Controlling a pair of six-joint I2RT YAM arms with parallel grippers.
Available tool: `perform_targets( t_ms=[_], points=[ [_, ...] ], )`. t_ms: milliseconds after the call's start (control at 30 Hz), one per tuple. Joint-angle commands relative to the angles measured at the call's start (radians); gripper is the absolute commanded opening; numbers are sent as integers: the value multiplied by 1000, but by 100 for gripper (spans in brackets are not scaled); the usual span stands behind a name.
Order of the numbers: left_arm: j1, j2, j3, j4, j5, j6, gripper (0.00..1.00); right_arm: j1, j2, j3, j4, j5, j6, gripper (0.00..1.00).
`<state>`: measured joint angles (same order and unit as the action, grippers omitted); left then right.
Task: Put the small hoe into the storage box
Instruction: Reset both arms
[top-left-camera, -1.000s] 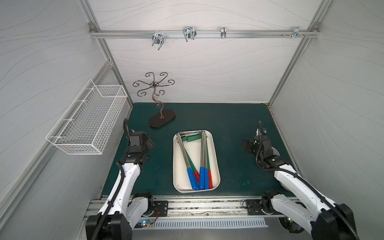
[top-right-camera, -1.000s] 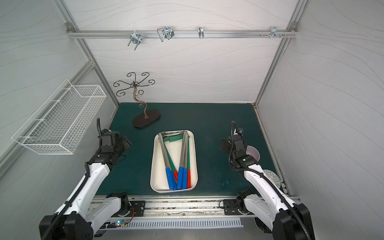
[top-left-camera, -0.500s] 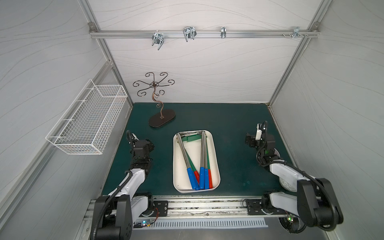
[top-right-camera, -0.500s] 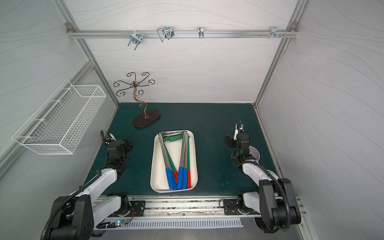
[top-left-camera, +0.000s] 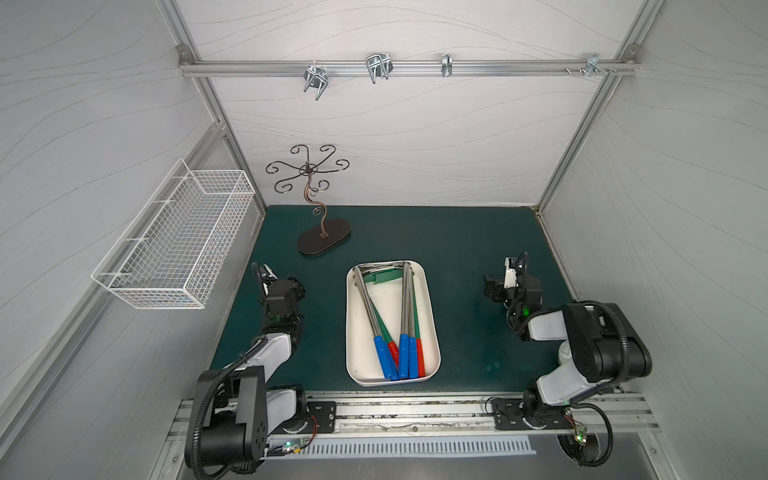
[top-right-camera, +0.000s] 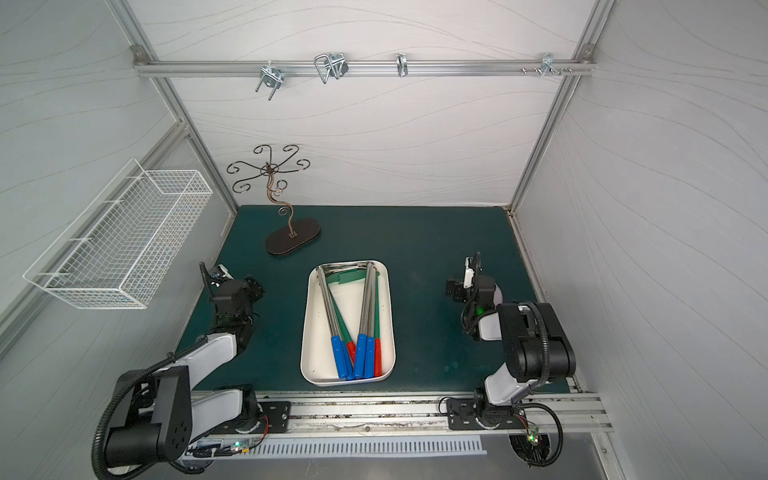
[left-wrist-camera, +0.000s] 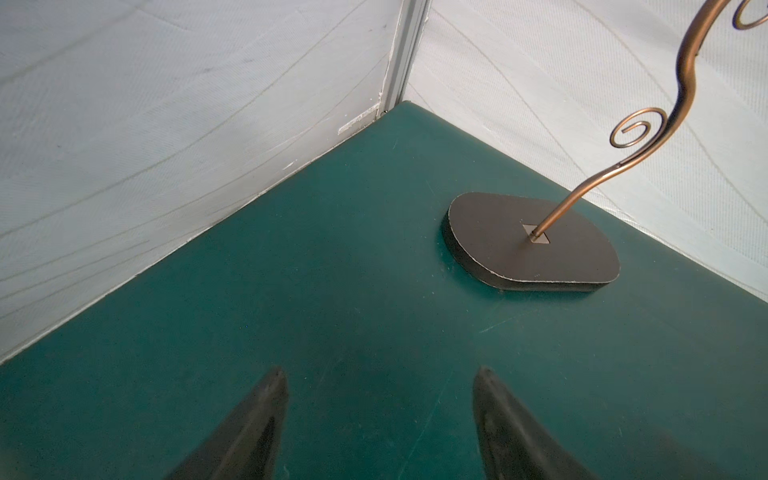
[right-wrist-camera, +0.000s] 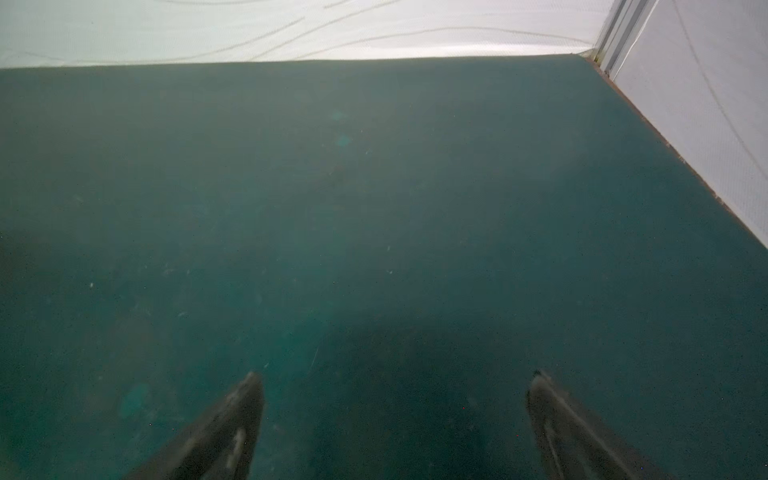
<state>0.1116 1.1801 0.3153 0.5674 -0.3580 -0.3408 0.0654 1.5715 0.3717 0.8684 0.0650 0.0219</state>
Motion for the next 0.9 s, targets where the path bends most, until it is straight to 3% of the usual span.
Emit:
perform_targets(
  t_ms=[0,200,600,800,867],
  points=[
    [9,-14,-14,87,-8,26,71,-21,12,35,17,-58,14,99],
    [8,22,-27,145,0,51,71,-20,4,41,-9,-56,12,99],
    [40,182,-17,284,143,99,72,-9,5,46,-14,-33,8,99],
    [38,231,15,287,224,140,82,-7,5,45,-15,-31,6,99],
    [39,240,16,296,257,154,94,-7,5,47,-15,-30,6,99]
  ],
)
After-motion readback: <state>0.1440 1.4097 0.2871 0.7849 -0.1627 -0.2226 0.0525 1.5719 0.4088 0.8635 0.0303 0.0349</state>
